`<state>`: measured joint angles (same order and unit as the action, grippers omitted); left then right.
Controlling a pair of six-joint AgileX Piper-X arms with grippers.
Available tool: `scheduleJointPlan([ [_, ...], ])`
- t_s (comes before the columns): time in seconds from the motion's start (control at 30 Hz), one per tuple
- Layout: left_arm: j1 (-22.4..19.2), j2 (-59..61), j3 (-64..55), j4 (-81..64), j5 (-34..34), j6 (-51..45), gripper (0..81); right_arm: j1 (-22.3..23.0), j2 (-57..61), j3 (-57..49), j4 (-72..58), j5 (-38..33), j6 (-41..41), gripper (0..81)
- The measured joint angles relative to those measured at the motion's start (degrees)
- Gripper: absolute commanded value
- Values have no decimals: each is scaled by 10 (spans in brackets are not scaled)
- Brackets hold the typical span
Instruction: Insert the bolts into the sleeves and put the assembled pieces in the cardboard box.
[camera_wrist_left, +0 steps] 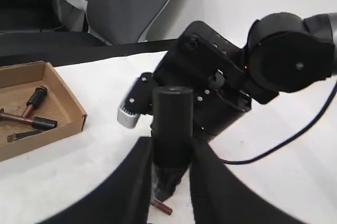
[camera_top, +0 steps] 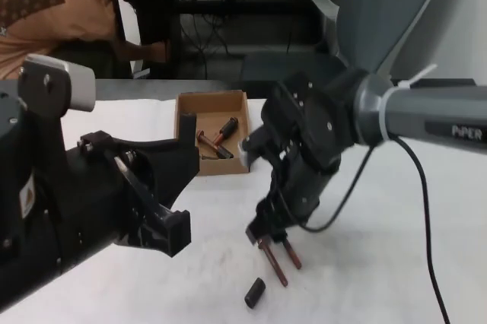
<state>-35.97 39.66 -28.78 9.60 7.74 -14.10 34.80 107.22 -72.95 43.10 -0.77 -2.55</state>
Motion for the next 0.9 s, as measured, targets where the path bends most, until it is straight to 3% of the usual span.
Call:
scheduleJointPlan([
  [0.13,0,0,0,11,2,0,18,-20,19,-24,3,8,-6,406],
  [0.3,0,0,0,11,10,0,18,-35,39,-26,22,8,-18,409],
  [0.77,0,0,0,13,11,0,18,-21,45,-29,38,-21,-20,409],
  [0.8,0,0,0,15,11,0,18,-21,47,-29,37,-21,-20,386],
  [0.83,0,0,0,18,11,2,18,-21,51,-29,37,-21,-20,309],
  [0.87,0,0,0,20,11,5,18,-21,54,-29,37,-21,-20,214],
  [0.9,0,0,0,23,11,8,18,-21,57,-29,37,-21,-20,64],
])
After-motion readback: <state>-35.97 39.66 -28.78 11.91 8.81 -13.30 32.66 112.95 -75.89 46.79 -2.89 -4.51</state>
